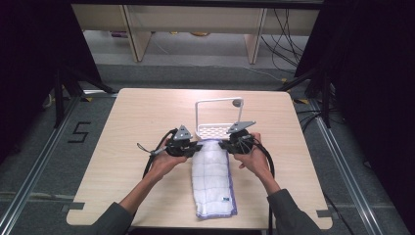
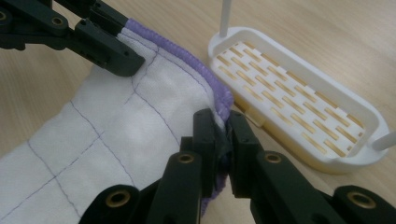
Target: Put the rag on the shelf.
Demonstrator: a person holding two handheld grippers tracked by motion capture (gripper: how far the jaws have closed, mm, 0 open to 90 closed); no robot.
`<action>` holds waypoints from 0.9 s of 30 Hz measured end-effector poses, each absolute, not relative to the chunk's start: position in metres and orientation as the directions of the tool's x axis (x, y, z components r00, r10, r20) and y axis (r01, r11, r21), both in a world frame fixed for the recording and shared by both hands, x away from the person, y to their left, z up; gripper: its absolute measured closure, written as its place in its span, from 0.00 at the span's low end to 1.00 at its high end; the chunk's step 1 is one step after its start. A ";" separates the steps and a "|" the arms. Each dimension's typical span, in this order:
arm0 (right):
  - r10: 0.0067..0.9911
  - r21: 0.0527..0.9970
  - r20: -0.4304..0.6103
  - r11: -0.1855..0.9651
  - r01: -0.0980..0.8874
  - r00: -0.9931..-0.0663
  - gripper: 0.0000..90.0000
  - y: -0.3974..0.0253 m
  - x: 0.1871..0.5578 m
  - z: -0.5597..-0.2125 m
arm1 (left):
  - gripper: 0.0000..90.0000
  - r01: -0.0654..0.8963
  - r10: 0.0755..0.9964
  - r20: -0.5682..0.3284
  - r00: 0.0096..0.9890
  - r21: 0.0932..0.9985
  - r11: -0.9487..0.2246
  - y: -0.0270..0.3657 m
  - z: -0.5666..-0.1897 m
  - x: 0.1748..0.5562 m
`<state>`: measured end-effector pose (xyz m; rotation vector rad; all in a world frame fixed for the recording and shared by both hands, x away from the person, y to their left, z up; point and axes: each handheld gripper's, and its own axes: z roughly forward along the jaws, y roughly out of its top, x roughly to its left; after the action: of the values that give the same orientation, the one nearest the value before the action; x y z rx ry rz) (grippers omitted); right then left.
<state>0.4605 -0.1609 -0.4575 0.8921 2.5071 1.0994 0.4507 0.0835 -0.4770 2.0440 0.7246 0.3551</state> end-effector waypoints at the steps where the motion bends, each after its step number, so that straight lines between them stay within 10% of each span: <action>1: 0.649 0.730 0.021 0.510 0.455 -0.761 0.94 -0.162 0.458 -0.455 | 0.89 0.356 0.618 -0.037 0.785 0.844 -0.402 0.083 -0.477 0.450; 27: 0.609 0.828 -0.051 0.470 0.308 -0.792 0.94 -0.178 0.401 -0.377 | 0.89 0.208 0.535 0.032 0.844 0.900 -0.382 0.078 -0.391 0.401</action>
<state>0.4013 -0.1784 -0.3774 0.7743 2.3827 1.2395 0.4010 0.0780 -0.3908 1.9664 0.5488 0.3890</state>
